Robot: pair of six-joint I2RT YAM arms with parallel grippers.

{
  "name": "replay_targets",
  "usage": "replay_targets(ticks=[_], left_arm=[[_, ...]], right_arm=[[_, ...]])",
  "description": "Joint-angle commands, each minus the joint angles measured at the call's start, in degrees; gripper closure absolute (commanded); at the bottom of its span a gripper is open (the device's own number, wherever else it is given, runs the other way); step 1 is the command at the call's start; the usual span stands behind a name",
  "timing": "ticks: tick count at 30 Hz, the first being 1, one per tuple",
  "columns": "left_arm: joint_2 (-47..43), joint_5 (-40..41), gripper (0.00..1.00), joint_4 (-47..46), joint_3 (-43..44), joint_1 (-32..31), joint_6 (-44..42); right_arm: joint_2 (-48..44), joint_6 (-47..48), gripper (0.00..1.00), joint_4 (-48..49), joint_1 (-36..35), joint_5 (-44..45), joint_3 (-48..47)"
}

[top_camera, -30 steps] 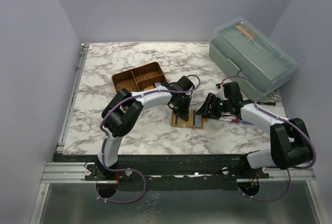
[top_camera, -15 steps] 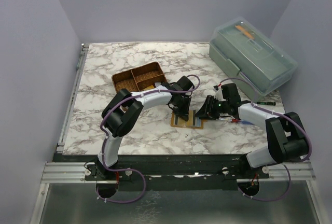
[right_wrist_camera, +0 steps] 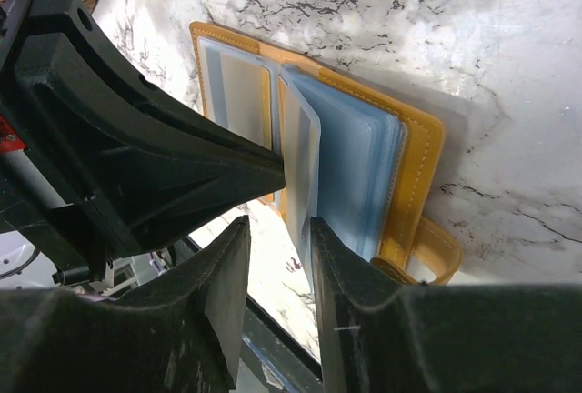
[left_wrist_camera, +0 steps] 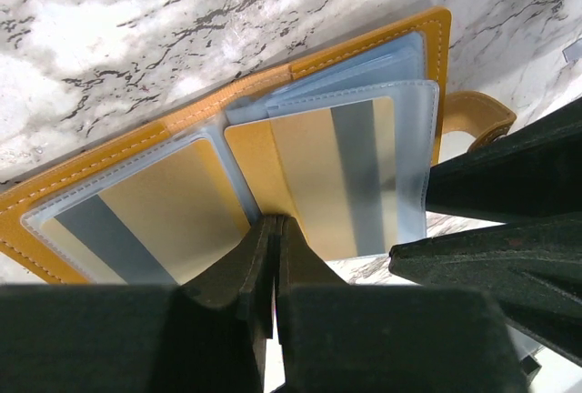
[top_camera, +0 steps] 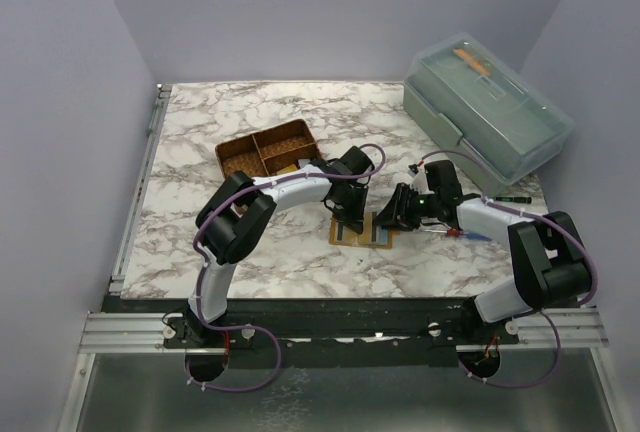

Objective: Put the credit cards into the card holder
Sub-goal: Insert the credit card into the card holder.

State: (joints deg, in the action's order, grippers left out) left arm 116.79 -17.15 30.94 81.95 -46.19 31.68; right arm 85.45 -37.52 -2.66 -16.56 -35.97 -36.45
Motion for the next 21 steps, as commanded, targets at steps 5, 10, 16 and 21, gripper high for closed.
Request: replay_targets(ticks=[5, 10, 16, 21], left_arm=[[-4.9, 0.4, 0.87, -1.6, -1.6, 1.1, 0.8], [-8.0, 0.2, 0.82, -2.0, -3.0, 1.7, 1.3], [-6.8, 1.1, 0.86, -1.9, -4.1, 2.8, 1.5], [-2.9, 0.5, 0.97, -2.0, -2.9, 2.7, 2.1]], right_arm=[[1.6, -0.3, 0.69, 2.0, -0.7, -2.3, 0.2], [1.5, -0.5, 0.69, 1.7, -0.8, -1.1, 0.4], [1.8, -0.6, 0.69, 2.0, -0.8, -1.4, 0.4], [1.5, -0.6, 0.69, 2.0, -0.8, -1.1, 0.7]])
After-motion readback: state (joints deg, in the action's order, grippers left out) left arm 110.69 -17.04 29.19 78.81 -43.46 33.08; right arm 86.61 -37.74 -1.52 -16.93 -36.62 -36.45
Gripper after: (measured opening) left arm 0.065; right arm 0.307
